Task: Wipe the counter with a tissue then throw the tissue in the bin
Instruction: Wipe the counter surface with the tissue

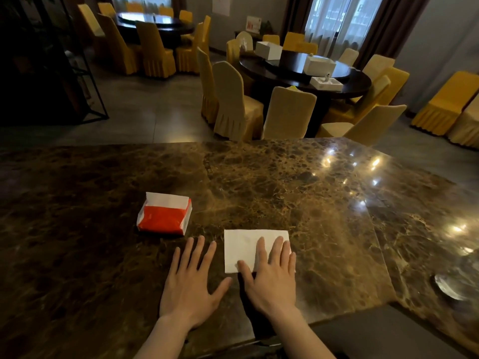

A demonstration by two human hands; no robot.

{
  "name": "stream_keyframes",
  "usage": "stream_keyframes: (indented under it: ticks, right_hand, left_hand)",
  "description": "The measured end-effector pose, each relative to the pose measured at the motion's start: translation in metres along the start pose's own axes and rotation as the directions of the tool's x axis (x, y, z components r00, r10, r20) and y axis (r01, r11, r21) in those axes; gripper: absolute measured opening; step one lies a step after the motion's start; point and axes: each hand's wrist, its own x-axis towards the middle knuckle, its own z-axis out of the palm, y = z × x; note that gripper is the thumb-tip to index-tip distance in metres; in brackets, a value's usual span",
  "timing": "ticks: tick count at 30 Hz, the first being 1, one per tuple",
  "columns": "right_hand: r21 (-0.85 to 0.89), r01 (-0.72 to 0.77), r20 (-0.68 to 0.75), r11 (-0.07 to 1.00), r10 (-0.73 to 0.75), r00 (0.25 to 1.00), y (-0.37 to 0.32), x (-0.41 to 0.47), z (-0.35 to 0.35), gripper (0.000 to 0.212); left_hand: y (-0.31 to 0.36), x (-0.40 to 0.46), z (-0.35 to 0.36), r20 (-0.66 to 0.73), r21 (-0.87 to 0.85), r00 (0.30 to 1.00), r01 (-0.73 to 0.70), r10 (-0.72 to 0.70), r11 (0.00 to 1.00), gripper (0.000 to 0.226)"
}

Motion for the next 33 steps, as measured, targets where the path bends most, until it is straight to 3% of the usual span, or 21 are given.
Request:
stream_keyframes:
  ticks: [4, 7, 10, 15, 20, 22, 28, 31, 33]
  right_hand:
    - [-0.043, 0.129, -0.032, 0.991, -0.131, 0.991, -0.014, 0.005, 0.007, 0.077]
    - [-0.034, 0.271, 0.053, 0.962, -0.269, 0.962, -0.010, 0.007, 0.011, 0.062]
    - [-0.004, 0.249, 0.098, 0.969, -0.247, 0.964, 0.008, 0.013, 0.000, 0.059]
    - [0.005, 0.050, 0.126, 0.999, -0.050, 0.991, 0.029, 0.020, -0.018, 0.059]
    - [0.051, 0.382, 0.128, 0.923, -0.386, 0.914, -0.011, 0.000, -0.001, 0.056]
    - [0.050, 0.377, 0.111, 0.925, -0.380, 0.918, -0.001, 0.003, -0.002, 0.055]
    - [0.075, 0.109, 0.059, 0.991, -0.114, 0.992, 0.054, 0.031, -0.025, 0.053]
    - [0.100, 0.208, 0.006, 0.973, -0.210, 0.978, 0.037, 0.023, -0.016, 0.054]
    - [0.223, 0.329, -0.016, 0.917, -0.335, 0.942, 0.031, 0.014, -0.012, 0.050]
  left_hand:
    - [-0.001, -0.001, 0.000, 0.003, 0.001, 1.000, -0.004, 0.004, 1.000, 0.092]
    - [0.000, 0.000, 0.000, 0.014, 0.016, 1.000, -0.007, 0.006, 1.000, 0.092]
    - [0.000, -0.001, 0.000, 0.014, 0.018, 1.000, -0.005, 0.005, 1.000, 0.094]
    - [-0.001, -0.002, 0.000, 0.008, 0.012, 1.000, -0.003, 0.003, 1.000, 0.093]
    - [-0.001, 0.000, 0.000, 0.025, 0.032, 1.000, -0.013, 0.012, 0.999, 0.095]
    - [-0.001, -0.001, -0.001, 0.022, 0.023, 1.000, -0.011, 0.010, 1.000, 0.096]
    - [-0.001, -0.002, -0.003, 0.003, -0.009, 1.000, 0.000, 0.000, 1.000, 0.096]
    - [0.001, -0.002, -0.004, 0.004, -0.011, 1.000, -0.002, 0.002, 1.000, 0.096]
    - [0.000, -0.001, -0.005, 0.010, -0.004, 1.000, -0.002, 0.002, 1.000, 0.097]
